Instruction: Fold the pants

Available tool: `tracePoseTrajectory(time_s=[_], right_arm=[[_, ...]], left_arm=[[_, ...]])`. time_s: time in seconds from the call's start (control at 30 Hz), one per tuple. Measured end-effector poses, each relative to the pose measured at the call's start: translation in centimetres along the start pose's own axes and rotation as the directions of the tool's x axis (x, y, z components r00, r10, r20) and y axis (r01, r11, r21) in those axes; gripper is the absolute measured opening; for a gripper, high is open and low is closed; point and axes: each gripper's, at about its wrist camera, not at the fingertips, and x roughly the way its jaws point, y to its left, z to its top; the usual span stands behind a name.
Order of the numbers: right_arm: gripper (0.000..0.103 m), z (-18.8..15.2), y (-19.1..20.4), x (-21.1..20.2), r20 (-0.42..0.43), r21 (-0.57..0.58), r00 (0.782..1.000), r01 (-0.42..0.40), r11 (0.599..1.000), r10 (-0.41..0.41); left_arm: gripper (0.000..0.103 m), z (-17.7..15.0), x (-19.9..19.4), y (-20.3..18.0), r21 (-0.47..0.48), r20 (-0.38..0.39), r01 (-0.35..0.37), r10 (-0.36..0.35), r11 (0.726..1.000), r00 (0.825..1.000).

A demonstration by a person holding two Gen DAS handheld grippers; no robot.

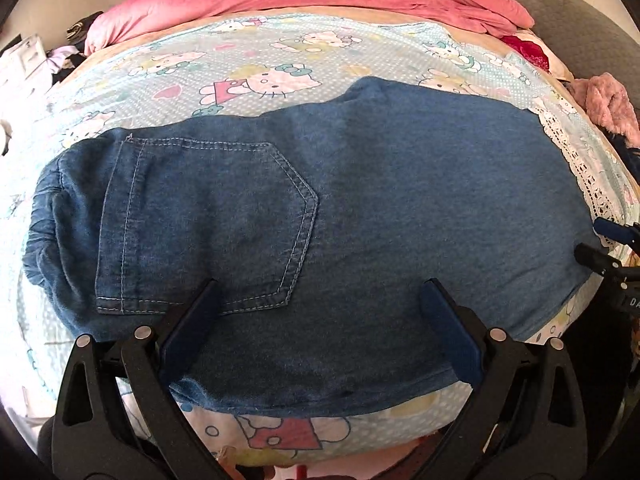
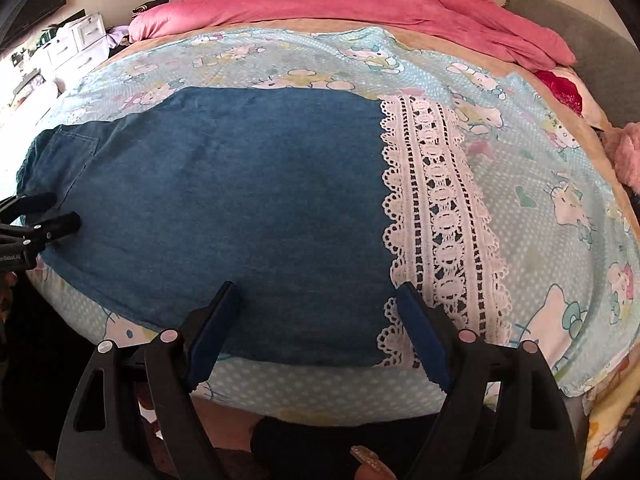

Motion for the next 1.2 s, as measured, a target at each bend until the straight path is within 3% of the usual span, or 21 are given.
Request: tracePoseTrajectory(time_s=[0.2, 0.3, 0.7, 1.2], right_arm=[[0.080, 0.6, -1.2, -3.0, 0.081, 0.069, 0.996, -0.052, 0.996, 0.046], [0.095, 0.7, -1.6, -4.5, 0.122, 0.084, 0.992, -0.045, 0.995, 0.034], [0.098, 0.4, -2.5, -9.0, 0.226, 0.099, 0.974, -0.037, 0.994, 0.014], [0.098, -2.1, -6.4, -11.8, 0.280, 0.192, 0.959, -0.018, 0.981, -0.038]], left_arm=[[0.093, 0.9, -2.5, -0.1, -0.031, 0.065, 0.039, -0.037, 0.999, 0.997], [0.093, 1.0, -3.7, -0.7, -0.028, 0.083, 0.046, -0.043, 0.999, 0.996], [0.094, 0.9, -7.8, -3.7, 0.013, 0.154, 0.049, -0.050, 0.999, 0.987], [0.094, 1.6, -8.3, -7.5, 0.079, 0.165, 0.045, -0.058, 0.996, 0.985]])
